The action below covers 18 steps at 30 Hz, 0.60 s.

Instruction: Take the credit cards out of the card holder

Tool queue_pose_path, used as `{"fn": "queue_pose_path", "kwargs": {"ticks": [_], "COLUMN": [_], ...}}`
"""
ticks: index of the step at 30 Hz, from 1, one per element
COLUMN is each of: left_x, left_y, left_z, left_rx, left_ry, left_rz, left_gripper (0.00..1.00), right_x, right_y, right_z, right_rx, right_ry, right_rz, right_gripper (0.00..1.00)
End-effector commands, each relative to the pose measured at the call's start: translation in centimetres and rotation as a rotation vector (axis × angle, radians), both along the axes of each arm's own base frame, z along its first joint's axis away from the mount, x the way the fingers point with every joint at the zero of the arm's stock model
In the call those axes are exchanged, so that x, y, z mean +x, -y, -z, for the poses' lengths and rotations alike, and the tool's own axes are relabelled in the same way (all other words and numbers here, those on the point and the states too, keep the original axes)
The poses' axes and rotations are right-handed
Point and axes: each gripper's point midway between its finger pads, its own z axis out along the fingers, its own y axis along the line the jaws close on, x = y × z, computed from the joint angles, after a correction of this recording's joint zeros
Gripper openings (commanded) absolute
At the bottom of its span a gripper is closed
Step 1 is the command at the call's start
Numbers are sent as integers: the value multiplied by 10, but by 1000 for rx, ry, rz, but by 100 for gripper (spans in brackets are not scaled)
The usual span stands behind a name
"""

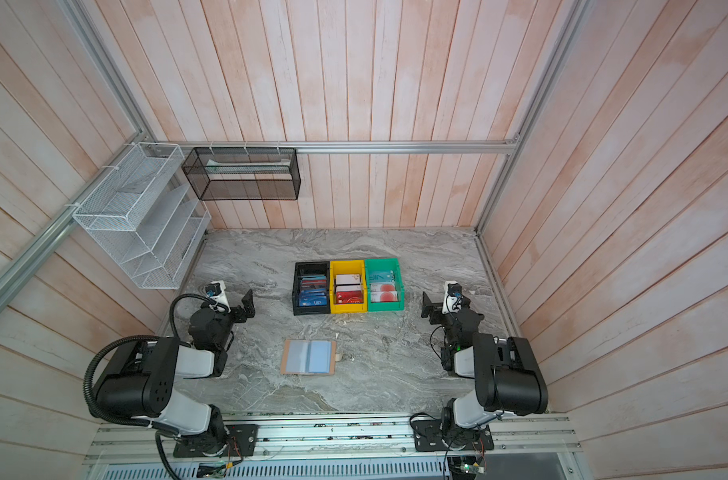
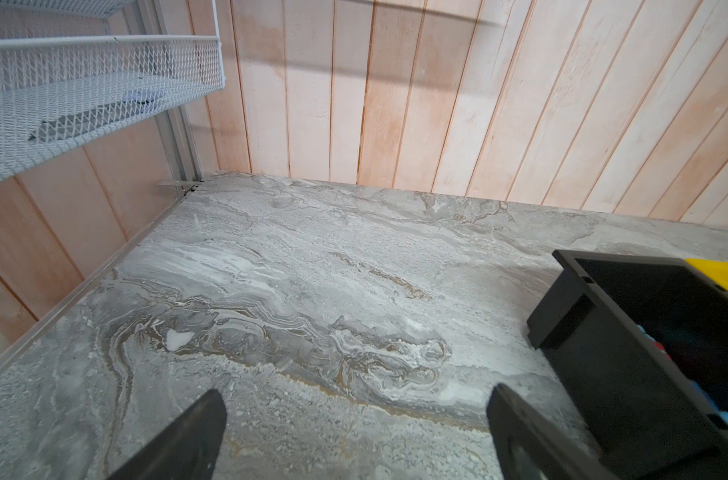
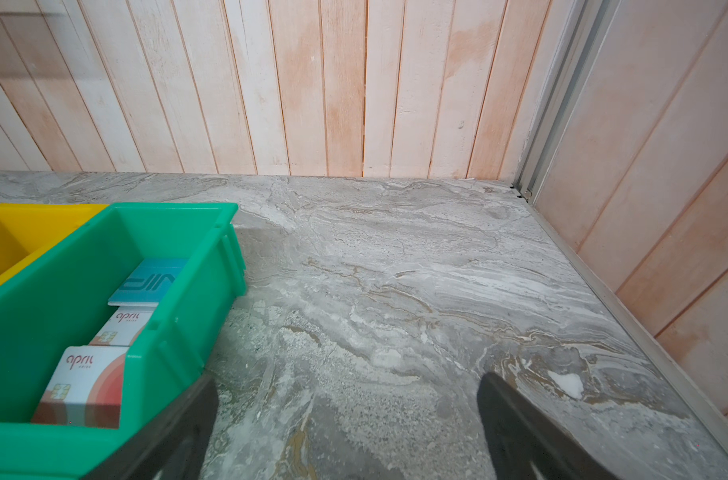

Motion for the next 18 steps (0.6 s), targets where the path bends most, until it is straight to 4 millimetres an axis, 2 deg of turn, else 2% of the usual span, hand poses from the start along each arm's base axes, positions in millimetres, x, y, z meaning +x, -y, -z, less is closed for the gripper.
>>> {"fn": "queue_pose_path", "kwargs": {"ticks": [1, 9, 12, 18], "left_x": [6, 6, 4, 8], "left_y": [0, 1, 25, 17], "left_z": [-12, -12, -11, -11], "left_rx": [24, 32, 94, 80], "left_ry": [34, 33, 41, 26], "left_rz": [-3, -8, 95, 46], "left_gripper": [100, 100, 100, 100], "right_x": [4, 5, 5, 5], "right_y": [0, 0, 0, 0], "right_z": [-9, -10, -10, -10], "right_rx": [-9, -9, -9, -9], "right_ry": [26, 27, 26, 27], "right_rz": [4, 5, 3, 3], "right_gripper": [98, 98, 98, 98]}}
